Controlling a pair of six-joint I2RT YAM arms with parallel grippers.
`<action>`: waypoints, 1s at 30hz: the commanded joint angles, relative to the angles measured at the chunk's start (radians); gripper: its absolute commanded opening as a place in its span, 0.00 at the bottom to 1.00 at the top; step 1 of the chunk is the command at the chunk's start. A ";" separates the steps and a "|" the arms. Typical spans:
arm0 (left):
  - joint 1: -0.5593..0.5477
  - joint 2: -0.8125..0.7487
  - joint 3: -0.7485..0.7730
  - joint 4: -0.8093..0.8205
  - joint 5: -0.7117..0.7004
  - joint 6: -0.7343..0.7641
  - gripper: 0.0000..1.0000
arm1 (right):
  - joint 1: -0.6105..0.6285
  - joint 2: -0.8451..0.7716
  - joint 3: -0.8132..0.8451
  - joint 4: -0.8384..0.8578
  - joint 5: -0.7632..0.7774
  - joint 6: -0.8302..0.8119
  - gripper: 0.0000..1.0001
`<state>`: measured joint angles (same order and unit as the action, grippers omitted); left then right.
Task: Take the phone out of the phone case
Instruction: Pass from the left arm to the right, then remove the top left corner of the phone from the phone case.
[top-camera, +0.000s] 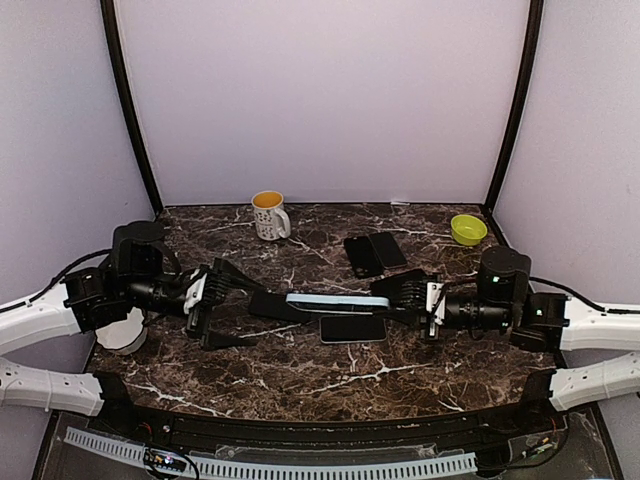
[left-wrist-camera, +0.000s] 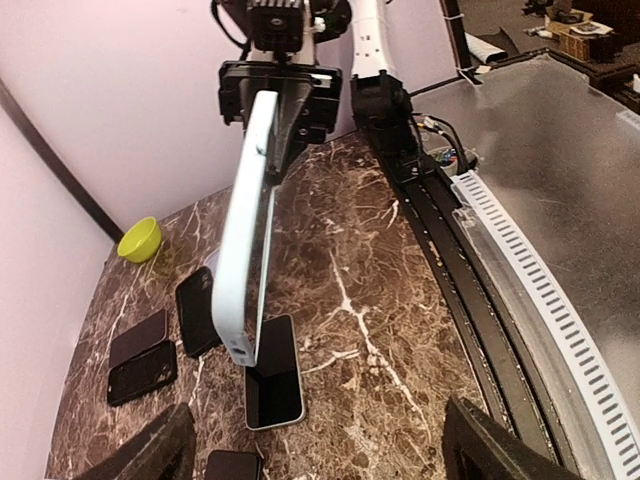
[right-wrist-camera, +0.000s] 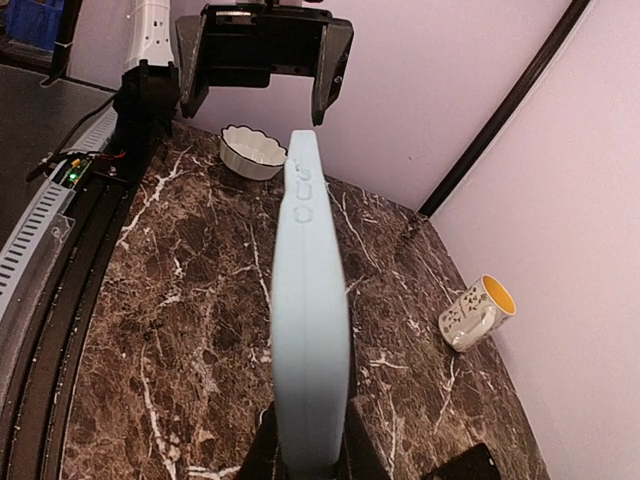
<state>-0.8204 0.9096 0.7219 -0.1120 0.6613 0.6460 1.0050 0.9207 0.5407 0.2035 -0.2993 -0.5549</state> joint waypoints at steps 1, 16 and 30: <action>0.001 -0.019 -0.050 0.054 0.101 0.141 0.86 | -0.006 -0.001 0.058 0.056 -0.147 0.004 0.00; 0.000 0.072 -0.032 0.060 0.268 0.147 0.61 | -0.001 0.161 0.199 -0.092 -0.251 -0.135 0.00; -0.004 0.122 -0.026 0.057 0.301 0.135 0.45 | 0.022 0.220 0.263 -0.124 -0.267 -0.185 0.00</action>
<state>-0.8211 1.0279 0.6800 -0.0673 0.9321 0.7887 1.0138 1.1393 0.7452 0.0059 -0.5285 -0.7246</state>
